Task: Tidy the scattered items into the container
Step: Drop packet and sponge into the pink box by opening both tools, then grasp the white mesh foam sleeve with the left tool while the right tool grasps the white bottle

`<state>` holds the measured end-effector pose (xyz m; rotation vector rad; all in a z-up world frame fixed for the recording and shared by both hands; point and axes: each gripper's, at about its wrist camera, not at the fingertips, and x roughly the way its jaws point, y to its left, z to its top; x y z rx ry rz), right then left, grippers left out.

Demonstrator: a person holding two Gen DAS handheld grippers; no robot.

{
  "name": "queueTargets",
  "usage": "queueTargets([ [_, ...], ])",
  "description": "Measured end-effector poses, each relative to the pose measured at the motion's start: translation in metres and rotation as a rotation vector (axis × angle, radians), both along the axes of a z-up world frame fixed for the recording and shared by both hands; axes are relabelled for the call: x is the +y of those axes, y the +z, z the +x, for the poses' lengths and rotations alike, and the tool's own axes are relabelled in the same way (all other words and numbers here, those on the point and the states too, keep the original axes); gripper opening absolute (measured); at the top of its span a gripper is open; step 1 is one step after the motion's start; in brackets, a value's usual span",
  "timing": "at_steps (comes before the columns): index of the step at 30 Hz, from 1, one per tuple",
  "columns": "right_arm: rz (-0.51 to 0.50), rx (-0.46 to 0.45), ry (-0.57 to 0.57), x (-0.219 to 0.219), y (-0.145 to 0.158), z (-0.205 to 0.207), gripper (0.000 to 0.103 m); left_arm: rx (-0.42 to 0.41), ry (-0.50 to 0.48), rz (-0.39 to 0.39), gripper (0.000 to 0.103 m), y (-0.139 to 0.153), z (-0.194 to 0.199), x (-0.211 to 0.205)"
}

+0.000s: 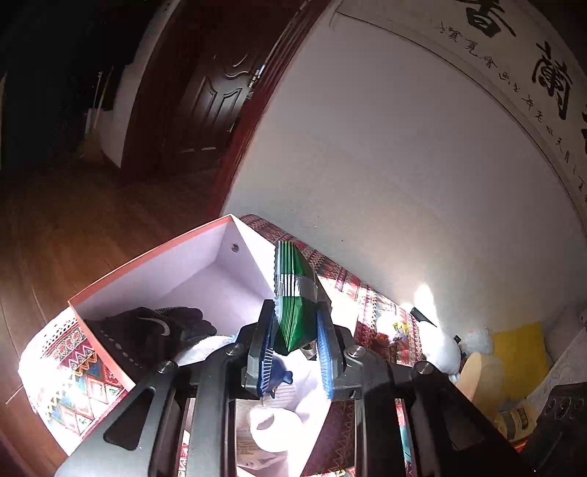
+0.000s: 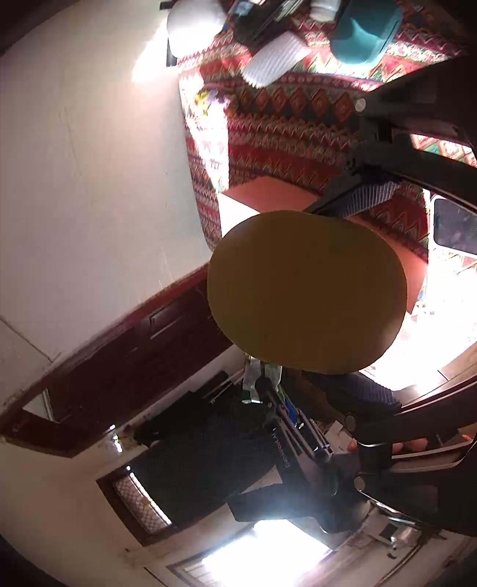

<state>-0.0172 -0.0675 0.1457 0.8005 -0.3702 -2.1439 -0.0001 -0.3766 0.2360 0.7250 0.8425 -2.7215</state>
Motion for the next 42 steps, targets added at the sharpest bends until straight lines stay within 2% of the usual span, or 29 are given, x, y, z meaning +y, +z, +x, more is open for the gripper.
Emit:
queueTargets([
  [1,0.01,0.009,0.019,-0.02,0.005,-0.007,0.077,0.004,0.017,0.012,0.024,-0.001,-0.001,-0.011],
  [2,0.033,0.026,0.017,-0.038,0.009,-0.013,0.084,0.007,0.034,0.025,0.031,-0.001,-0.002,-0.02],
  [4,0.1,0.089,-0.037,-0.062,0.016,-0.019,0.095,0.035,0.059,0.057,0.074,-0.001,0.001,-0.035],
  [6,0.137,0.16,-0.062,-0.071,0.024,-0.015,0.097,0.082,0.073,0.067,0.085,0.003,0.007,-0.042],
  [9,0.13,0.197,-0.058,-0.063,0.028,-0.008,0.097,0.084,0.059,0.019,0.085,0.009,0.009,-0.041],
  [13,0.099,0.171,-0.097,-0.03,0.029,0.0,0.098,0.075,0.01,-0.03,0.085,0.013,0.007,-0.02],
  [18,0.082,0.162,-0.206,0.046,0.035,0.015,0.1,0.058,-0.103,-0.096,0.086,0.015,-0.005,0.044],
  [22,0.047,0.137,-0.371,0.135,0.028,0.028,0.101,0.0,-0.26,-0.153,0.086,0.002,-0.03,0.122],
  [25,0.028,0.072,-0.527,0.207,0.001,0.031,0.102,-0.07,-0.386,-0.172,0.086,-0.025,-0.054,0.191],
  [27,0.02,-0.008,-0.617,0.247,-0.029,0.025,0.102,-0.136,-0.468,-0.164,0.086,-0.05,-0.072,0.236],
  [30,-0.005,-0.211,-0.662,0.288,-0.089,0.001,0.096,-0.259,-0.564,-0.112,0.086,-0.084,-0.112,0.29],
  [32,-0.065,-0.402,-0.607,0.303,-0.132,-0.025,0.089,-0.344,-0.574,-0.069,0.086,-0.103,-0.138,0.317],
  [33,-0.084,-0.464,-0.573,0.307,-0.148,-0.036,0.088,-0.377,-0.567,-0.057,0.086,-0.111,-0.15,0.327],
  [34,-0.06,-0.49,-0.563,0.311,-0.161,-0.044,0.088,-0.402,-0.556,-0.059,0.086,-0.119,-0.162,0.334],
  [37,0.146,-0.433,-0.596,0.301,-0.168,-0.057,0.089,-0.447,-0.493,-0.125,0.086,-0.138,-0.197,0.349],
  [38,0.188,-0.408,-0.594,0.297,-0.169,-0.06,0.092,-0.466,-0.471,-0.128,0.086,-0.144,-0.209,0.348],
  [42,0.272,-0.369,-0.594,0.282,-0.177,-0.084,0.097,-0.555,-0.416,-0.072,0.086,-0.18,-0.252,0.345],
])
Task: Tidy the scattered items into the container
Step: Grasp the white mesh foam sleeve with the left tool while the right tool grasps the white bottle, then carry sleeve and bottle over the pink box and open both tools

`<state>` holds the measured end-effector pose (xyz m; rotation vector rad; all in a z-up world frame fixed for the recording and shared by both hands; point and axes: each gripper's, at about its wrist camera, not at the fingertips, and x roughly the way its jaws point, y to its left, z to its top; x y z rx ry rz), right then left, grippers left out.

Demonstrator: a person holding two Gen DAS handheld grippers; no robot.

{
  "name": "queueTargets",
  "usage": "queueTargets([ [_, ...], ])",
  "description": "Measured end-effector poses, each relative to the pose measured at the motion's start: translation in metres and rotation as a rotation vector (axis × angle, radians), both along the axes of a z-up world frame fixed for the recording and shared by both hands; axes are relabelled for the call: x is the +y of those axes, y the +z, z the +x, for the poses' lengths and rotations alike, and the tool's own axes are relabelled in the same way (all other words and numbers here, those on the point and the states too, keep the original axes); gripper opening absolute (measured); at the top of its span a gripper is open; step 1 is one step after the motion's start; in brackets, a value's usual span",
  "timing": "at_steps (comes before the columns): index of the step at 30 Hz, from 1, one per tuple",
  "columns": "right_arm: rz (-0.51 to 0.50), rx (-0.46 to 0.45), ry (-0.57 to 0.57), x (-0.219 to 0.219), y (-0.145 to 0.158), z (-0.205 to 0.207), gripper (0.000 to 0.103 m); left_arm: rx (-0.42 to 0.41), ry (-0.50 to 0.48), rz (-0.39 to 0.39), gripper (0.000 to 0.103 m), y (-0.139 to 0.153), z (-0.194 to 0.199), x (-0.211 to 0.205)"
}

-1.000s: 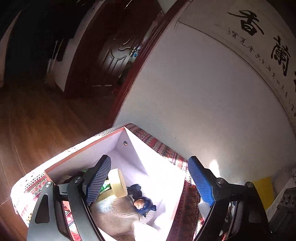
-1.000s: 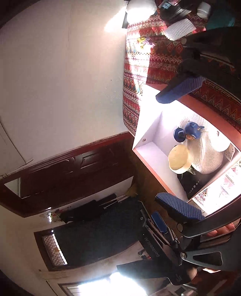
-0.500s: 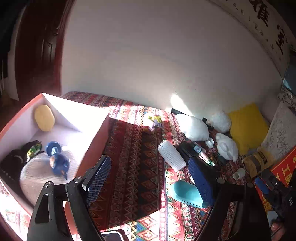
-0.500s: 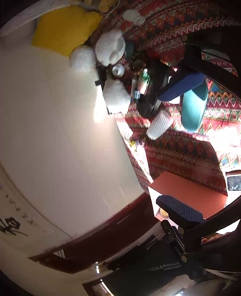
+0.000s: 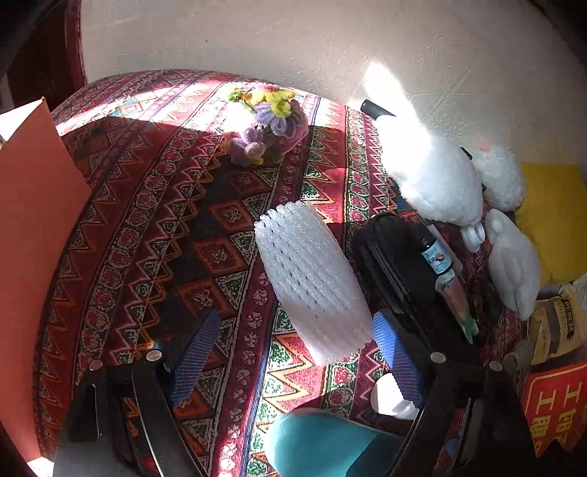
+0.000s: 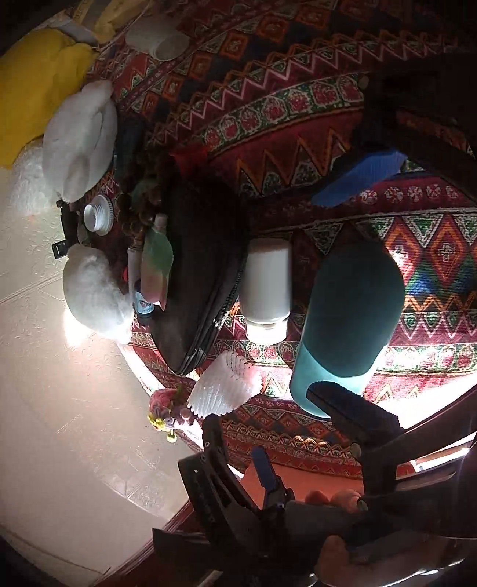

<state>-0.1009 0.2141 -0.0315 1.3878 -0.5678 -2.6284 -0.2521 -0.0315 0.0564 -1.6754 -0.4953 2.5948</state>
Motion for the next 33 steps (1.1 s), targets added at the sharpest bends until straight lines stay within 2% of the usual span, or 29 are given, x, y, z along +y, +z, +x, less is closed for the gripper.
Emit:
queueTargets([
  [5,0.083,-0.025,-0.021,-0.021,-0.02,-0.039,0.097,-0.026,-0.01,-0.045,0.085,-0.025,-0.031,0.015],
  [6,0.079,-0.045,-0.029,-0.023,-0.028,-0.045,0.097,-0.036,-0.014,-0.034,0.074,-0.031,-0.033,0.015],
  [7,0.084,-0.068,-0.04,-0.025,-0.035,-0.049,0.091,-0.044,-0.019,-0.023,0.027,-0.035,-0.034,0.015],
  [8,0.101,-0.071,-0.056,-0.025,-0.039,-0.05,0.085,-0.05,-0.026,-0.021,0.019,-0.037,-0.032,0.014],
  [10,0.105,-0.05,-0.051,-0.025,-0.035,-0.048,0.084,-0.013,-0.029,-0.041,0.013,-0.026,-0.023,0.011],
  [12,0.01,-0.048,-0.058,-0.015,-0.031,-0.043,0.084,0.034,-0.031,-0.065,0.012,-0.007,-0.007,0.004],
  [15,-0.145,-0.051,-0.071,0.001,-0.023,-0.03,0.083,0.099,-0.025,-0.045,0.012,0.032,0.03,-0.015],
  [18,-0.209,-0.005,-0.049,-0.002,0.001,-0.007,0.084,0.191,0.005,-0.027,0.012,0.078,0.086,-0.047],
  [22,-0.211,0.12,0.055,-0.031,0.053,0.036,0.084,0.288,0.077,0.008,0.012,0.123,0.163,-0.105],
  [26,-0.12,0.295,0.192,-0.096,0.11,0.084,0.084,0.387,0.183,-0.023,0.012,0.154,0.226,-0.168],
  [30,-0.084,0.389,0.359,-0.175,0.14,0.122,0.084,0.481,0.283,-0.038,0.012,0.187,0.255,-0.235],
  [33,-0.072,0.422,0.461,-0.229,0.156,0.129,0.084,0.535,0.361,-0.083,0.013,0.204,0.26,-0.284],
])
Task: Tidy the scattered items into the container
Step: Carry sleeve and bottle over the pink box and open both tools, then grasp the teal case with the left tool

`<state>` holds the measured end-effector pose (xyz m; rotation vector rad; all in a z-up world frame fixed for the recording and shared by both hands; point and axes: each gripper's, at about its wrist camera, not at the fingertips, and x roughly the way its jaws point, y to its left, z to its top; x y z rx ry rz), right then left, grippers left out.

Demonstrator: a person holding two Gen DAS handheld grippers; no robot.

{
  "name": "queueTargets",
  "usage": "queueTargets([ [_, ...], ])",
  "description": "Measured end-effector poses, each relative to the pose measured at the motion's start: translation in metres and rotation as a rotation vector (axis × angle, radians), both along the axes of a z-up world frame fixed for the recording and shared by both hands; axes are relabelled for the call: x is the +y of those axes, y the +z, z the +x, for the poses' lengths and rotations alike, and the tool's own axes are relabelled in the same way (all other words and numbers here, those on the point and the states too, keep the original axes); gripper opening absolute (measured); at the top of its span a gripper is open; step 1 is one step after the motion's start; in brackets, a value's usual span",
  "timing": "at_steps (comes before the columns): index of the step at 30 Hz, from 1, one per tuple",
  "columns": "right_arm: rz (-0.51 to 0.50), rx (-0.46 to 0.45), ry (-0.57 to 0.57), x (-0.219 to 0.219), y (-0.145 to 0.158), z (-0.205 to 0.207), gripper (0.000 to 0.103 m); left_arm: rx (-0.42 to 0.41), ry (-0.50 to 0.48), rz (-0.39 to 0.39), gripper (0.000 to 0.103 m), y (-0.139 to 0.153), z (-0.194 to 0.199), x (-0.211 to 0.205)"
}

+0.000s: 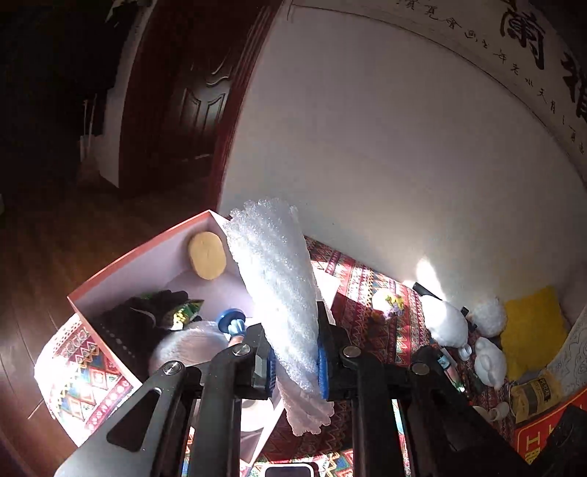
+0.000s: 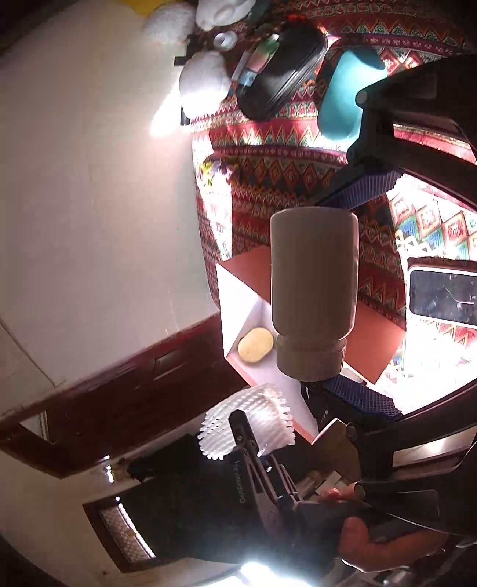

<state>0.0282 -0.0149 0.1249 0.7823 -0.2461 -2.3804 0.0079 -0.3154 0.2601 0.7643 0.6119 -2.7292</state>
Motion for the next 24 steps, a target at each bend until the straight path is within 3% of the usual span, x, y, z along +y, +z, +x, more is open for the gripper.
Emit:
queueTargets([
  [5,0.022,0.048,0.057,-0.073,0.028,-0.038,0.084,0.011,0.1,0.001,0.018,-0.006,-0.018,-0.06],
  [7,0.009,0.057,0.086,-0.099,0.038,-0.062,0.085,-0.006,0.112,0.01,0.048,-0.016,-0.027,-0.073],
  [9,-0.006,0.091,0.074,-0.118,0.048,-0.082,0.092,-0.011,0.144,0.03,0.069,-0.022,-0.028,-0.083],
  [10,-0.001,0.115,0.053,-0.124,0.054,-0.087,0.098,-0.001,0.161,0.034,0.073,-0.023,-0.026,-0.086],
  [16,0.019,0.209,0.074,-0.121,0.074,-0.072,0.099,0.069,0.189,-0.013,0.076,-0.008,-0.008,-0.088],
  [24,0.037,0.218,-0.013,-0.037,0.069,-0.041,0.1,0.12,0.115,-0.031,0.081,0.008,0.01,-0.054],
])
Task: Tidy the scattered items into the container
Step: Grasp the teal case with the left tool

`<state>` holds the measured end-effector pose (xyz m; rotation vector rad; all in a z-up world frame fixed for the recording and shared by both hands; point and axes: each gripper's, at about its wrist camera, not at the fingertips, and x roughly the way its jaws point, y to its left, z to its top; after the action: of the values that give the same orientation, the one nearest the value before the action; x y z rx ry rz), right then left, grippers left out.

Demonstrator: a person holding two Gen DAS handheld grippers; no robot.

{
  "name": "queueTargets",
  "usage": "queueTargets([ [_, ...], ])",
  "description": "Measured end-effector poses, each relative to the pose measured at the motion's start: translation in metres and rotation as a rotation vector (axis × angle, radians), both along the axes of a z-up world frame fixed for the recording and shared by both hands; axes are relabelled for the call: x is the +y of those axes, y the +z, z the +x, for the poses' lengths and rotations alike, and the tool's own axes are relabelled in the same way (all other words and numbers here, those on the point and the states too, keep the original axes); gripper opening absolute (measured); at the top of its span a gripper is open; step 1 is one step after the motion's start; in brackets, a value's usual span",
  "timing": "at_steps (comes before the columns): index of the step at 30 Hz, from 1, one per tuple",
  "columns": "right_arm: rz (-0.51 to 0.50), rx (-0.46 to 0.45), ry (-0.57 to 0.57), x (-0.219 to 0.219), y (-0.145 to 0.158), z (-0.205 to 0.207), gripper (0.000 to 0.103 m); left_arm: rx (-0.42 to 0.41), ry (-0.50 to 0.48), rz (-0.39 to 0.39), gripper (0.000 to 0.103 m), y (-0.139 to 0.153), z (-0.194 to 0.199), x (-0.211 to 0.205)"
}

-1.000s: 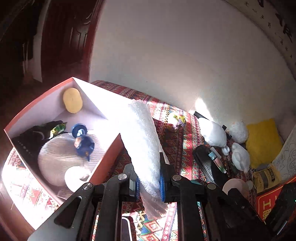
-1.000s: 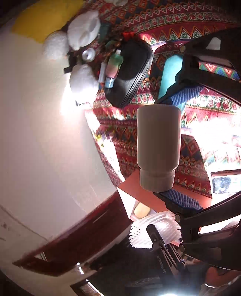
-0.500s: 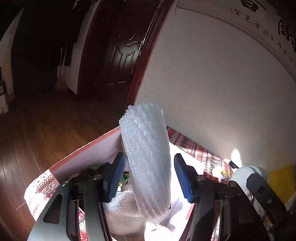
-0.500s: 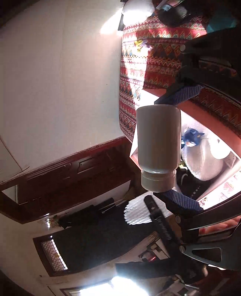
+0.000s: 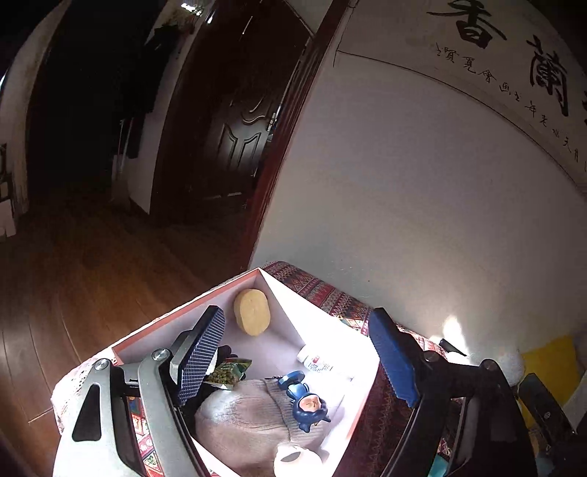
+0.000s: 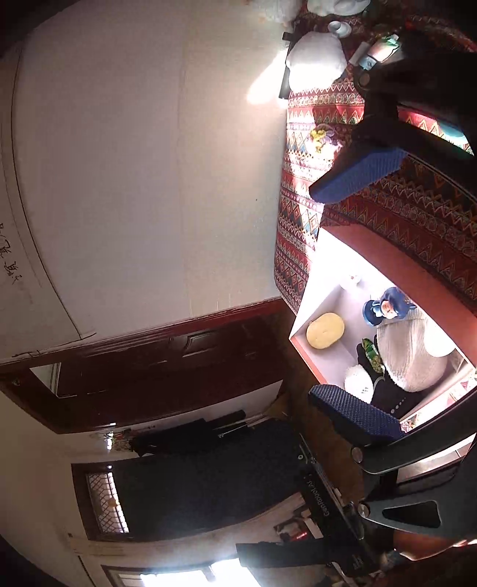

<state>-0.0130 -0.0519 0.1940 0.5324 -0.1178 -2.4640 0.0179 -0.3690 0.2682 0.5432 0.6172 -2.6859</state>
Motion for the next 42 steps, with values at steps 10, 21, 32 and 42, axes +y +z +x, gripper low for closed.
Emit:
queueTargets([
  [10,-0.119,-0.061,-0.203,0.155,-0.016,0.033,0.101,-0.074,-0.267,-0.114,0.086,-0.006,-0.025,0.126],
  [21,-0.411,-0.38,-0.555,0.338,-0.143,0.014,0.102,-0.415,-0.648,-0.122,0.086,-0.13,-0.086,0.327],
  [32,-0.601,-0.776,-0.419,0.367,-0.242,-0.048,0.099,-0.749,-0.65,0.432,0.086,-0.253,-0.137,0.381],
  [42,-0.55,-0.894,-0.313,0.31,-0.289,-0.077,0.065,-0.697,-0.566,0.631,0.083,-0.271,-0.145,0.354],
])
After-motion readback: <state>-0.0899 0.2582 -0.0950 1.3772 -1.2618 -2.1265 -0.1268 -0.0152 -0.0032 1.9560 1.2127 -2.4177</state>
